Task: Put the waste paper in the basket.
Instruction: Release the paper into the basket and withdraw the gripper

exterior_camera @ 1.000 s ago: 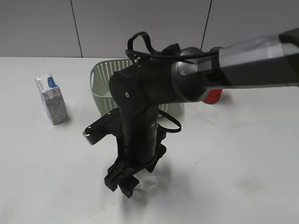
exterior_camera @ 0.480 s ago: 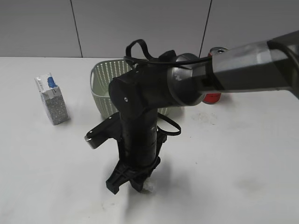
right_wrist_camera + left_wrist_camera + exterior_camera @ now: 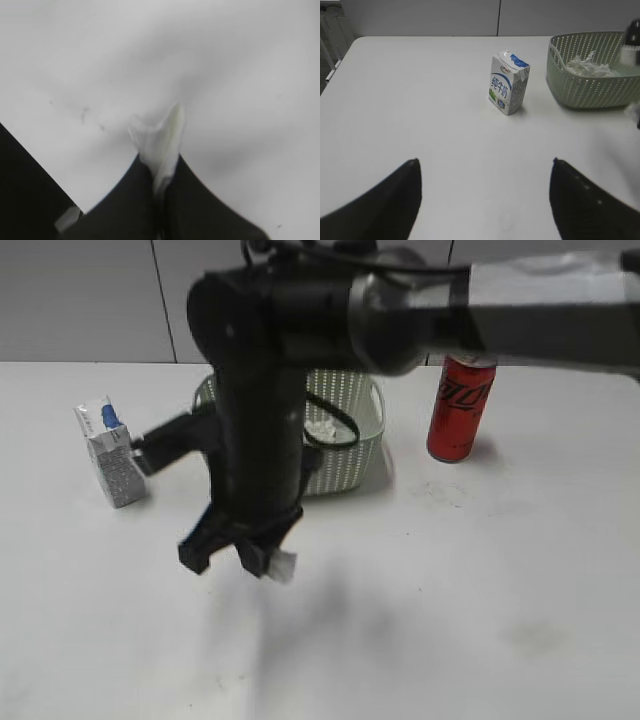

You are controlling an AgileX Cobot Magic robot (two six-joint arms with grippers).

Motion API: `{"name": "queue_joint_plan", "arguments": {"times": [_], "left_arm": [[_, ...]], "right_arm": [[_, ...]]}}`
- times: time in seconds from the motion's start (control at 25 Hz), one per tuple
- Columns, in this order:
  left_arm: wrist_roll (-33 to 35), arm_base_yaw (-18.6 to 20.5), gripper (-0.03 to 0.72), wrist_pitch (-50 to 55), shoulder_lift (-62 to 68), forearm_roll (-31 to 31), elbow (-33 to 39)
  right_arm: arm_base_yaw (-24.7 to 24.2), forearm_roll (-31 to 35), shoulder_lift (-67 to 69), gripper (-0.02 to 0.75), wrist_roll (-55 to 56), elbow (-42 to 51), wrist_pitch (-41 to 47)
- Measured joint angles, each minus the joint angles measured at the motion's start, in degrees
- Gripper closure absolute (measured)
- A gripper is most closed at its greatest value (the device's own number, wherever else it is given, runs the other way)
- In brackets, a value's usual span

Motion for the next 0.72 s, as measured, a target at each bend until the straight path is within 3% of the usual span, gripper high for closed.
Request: {"name": "queue_joint_plan", "arguments": {"times": [0.28,0.48,0.6,0.72], "left_arm": [[0.0,0.0,0.097,0.0,0.0,0.0,0.0],[0.0,0.0,0.097,0.0,0.0,0.0,0.0],[0.0,0.0,0.097,0.0,0.0,0.0,0.0],[0.0,0.0,0.097,0.0,0.0,0.0,0.0]], "right_arm": [[-0.6,-9.7,-1.5,0.744,-3.1,-17.4,-7.3],[-2.9,-20.8,-1.2,0.744,3.1,-18.9,-20.4],[-4.5,-26.7,0.2,0.744,9.2,-18.9,-22.4],[-6.4,-28.4,3.2,0.744,11.7,-18.9,-22.4]]}}
